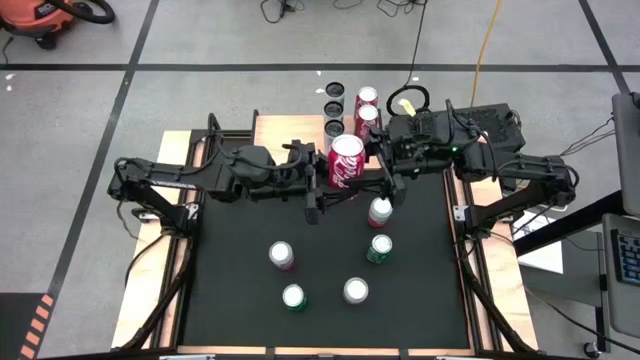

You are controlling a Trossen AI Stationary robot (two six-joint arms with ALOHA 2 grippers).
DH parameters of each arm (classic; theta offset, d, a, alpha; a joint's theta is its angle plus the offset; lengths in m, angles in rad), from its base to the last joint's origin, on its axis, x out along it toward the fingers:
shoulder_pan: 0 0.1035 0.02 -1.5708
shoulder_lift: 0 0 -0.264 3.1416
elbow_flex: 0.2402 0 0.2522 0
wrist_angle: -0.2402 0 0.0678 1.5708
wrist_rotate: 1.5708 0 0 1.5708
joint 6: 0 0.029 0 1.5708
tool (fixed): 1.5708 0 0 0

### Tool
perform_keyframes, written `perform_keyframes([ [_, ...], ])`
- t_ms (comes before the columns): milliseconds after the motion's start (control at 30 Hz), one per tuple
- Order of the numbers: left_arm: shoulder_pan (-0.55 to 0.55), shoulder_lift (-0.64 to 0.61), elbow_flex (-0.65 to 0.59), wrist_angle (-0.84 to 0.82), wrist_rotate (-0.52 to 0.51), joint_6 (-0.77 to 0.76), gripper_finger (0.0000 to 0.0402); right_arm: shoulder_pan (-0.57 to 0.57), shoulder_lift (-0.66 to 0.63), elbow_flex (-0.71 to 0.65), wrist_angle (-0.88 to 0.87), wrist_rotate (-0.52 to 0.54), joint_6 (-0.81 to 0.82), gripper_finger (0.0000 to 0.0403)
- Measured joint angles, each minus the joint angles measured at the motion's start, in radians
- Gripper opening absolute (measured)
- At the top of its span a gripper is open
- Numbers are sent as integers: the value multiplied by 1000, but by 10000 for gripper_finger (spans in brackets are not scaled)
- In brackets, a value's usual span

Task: Place canned beverage on shelf
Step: Put the red soda can aligned with the other red soda cans on the shelf

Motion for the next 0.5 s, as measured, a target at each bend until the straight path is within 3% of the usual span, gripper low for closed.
perform_keyframes([
  [200, 0, 0, -1, 1, -1, 2, 295, -1, -12, 110, -197, 50, -56, 359],
  [500, 0, 0, -1, 6, -1, 10, 294, -1, 13, 378, -563, 131, -148, 363],
])
